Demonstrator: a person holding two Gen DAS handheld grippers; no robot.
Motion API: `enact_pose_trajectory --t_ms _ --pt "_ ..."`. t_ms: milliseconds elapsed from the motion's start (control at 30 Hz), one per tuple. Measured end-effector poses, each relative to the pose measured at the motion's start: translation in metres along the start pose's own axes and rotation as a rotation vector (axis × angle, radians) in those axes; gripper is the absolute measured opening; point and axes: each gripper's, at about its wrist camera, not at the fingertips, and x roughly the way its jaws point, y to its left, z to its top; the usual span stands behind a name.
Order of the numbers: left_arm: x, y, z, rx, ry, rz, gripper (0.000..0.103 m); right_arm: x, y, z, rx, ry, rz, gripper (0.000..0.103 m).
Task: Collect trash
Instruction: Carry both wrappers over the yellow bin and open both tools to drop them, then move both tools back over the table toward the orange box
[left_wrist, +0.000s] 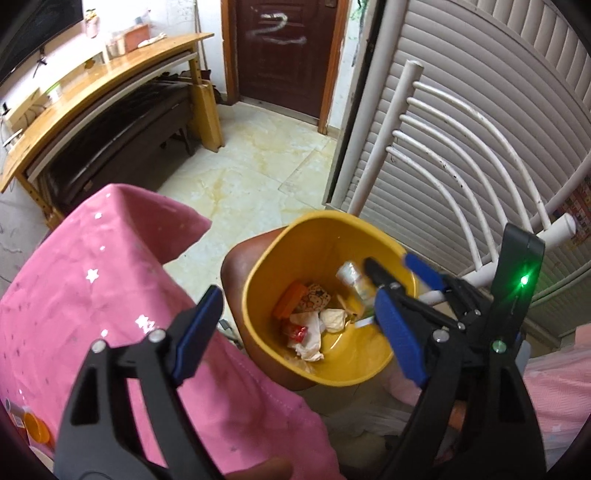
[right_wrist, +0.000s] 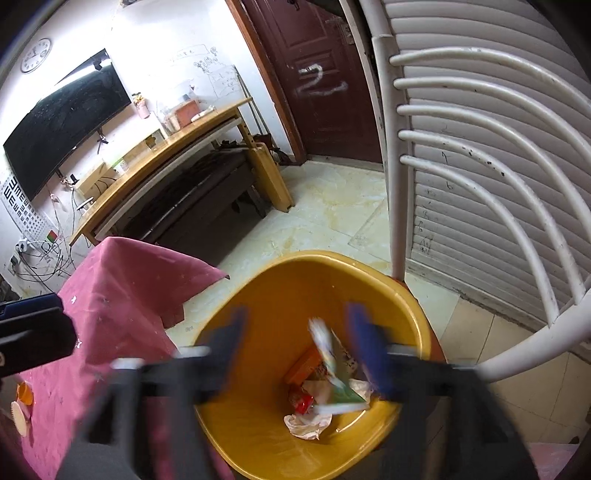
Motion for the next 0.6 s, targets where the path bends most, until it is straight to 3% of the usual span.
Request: enact_pose_trajectory --t_ms 300,600 --pt "-0.047 0.04 -0.022 -0.102 -0.05 -0.016 0.08 -0.011 0.019 0.0 -0.025 -0.029 0.043 0.079" --pt "-0.103 0.116 -0.055 -0.226 -0.14 0.025 0.08 -0.03 0.093 -0.01 -0.185 -0.061 0.128 0.079"
